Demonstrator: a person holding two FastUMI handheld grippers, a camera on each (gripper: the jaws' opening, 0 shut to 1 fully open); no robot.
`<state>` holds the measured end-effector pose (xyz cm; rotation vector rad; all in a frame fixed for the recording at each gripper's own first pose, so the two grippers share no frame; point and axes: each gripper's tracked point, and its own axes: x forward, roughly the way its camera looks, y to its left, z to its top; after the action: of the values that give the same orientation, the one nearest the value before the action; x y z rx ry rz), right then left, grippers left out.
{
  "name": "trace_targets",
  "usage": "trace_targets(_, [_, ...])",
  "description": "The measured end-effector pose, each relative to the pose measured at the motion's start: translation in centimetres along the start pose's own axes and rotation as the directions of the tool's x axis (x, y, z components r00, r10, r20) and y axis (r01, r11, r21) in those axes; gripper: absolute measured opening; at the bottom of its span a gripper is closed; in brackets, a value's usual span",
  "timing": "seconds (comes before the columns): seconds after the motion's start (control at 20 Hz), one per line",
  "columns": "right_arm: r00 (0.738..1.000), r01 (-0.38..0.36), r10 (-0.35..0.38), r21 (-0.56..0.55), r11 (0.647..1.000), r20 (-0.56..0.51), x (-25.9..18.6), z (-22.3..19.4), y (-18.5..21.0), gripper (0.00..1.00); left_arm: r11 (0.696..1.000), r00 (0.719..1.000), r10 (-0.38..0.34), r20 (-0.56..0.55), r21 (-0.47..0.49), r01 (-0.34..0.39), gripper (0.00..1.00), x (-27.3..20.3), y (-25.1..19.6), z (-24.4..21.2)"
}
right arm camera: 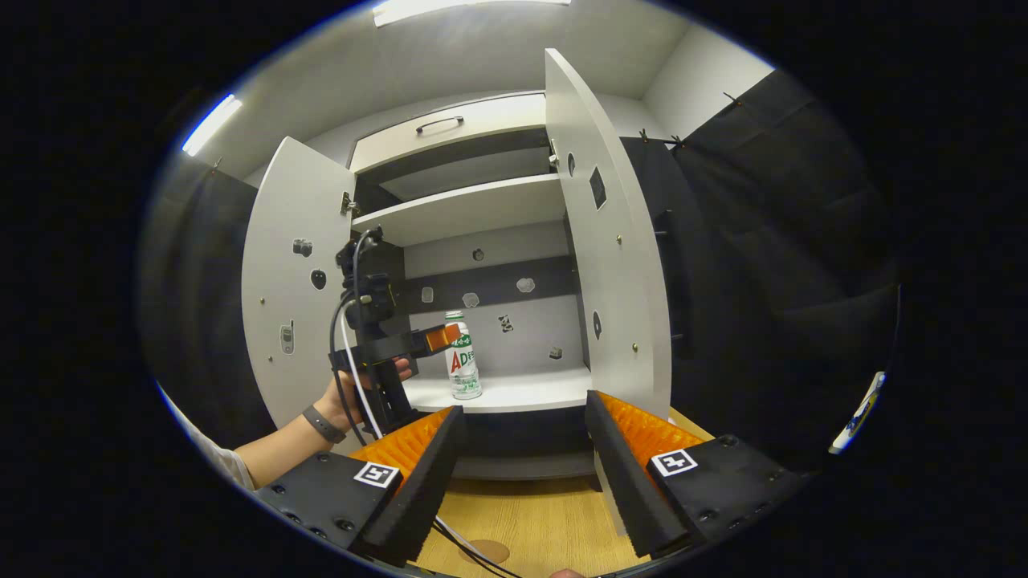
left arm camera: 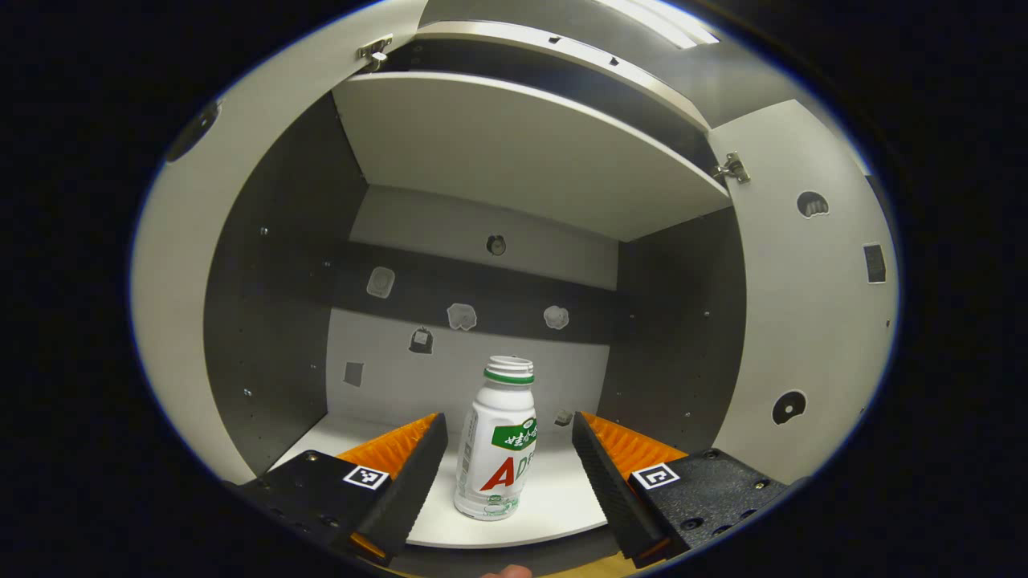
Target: Grasp the bottle in the cabinet with the left hand and place it on the coaster, then close the right door with the right hand and the left door with the left hand.
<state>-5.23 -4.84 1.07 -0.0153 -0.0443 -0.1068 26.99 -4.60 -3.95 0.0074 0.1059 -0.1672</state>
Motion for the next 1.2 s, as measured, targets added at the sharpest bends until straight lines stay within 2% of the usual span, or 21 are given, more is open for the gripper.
trace_targets(0.05, [1.000, 0.004, -0.004, -0.004, 1.000, 0.003, 0.1, 0.1, -0.3, 0.98, 1.000, 1.000, 0.014, -0.018, 0.000, -0.014, 0.95, 0.8, 0.3, -0.9])
trace_targets(0.35, [1.000, 0.023, -0.023, -0.003, 1.000, 0.009, 0.5, 0.0, -1.3, 0.98, 0.994, 0.997, 0.073, -0.028, 0.079, -0.071, 0.95, 4.6, 1.5, -2.6])
trace_targets(0.5, [0.999, 0.035, -0.035, 0.008, 0.999, 0.006, 0.8, -0.1, -1.7, 0.98, 0.991, 0.997, 0.073, -0.022, 0.114, -0.070, 0.94, 5.4, 1.3, -2.5])
trace_targets(0.55, [0.999, 0.037, -0.037, 0.008, 0.999, 0.008, 0.8, -0.1, -1.8, 0.98, 0.989, 0.995, 0.094, -0.015, 0.117, -0.092, 0.88, 5.5, 1.6, -2.5])
trace_targets(0.6, [0.999, 0.040, -0.040, 0.008, 0.999, 0.009, 0.8, -0.1, -1.9, 0.98, 0.989, 0.995, 0.098, -0.012, 0.112, -0.096, 0.76, 5.5, 1.5, -2.3])
trace_targets(0.85, [0.999, 0.046, -0.046, 0.001, 0.999, -0.011, 1.2, -1.0, -2.1, 0.98, 0.999, 0.999, 0.036, 0.011, 0.037, -0.036, 0.75, 3.5, 0.3, -1.2])
trace_targets(0.95, [1.000, 0.025, -0.025, 0.004, 1.000, -0.016, 1.3, -1.3, -1.7, 0.98, 0.999, 1.000, -0.007, 0.011, 0.033, 0.006, 0.75, 1.5, -0.7, -0.4])
trace_targets(1.2, [1.000, -0.005, 0.005, -0.013, 1.000, 0.000, 1.7, -1.0, -1.0, 0.98, 0.995, 0.991, -0.092, 0.096, 0.046, 0.088, 0.75, -4.7, -2.9, 3.1])
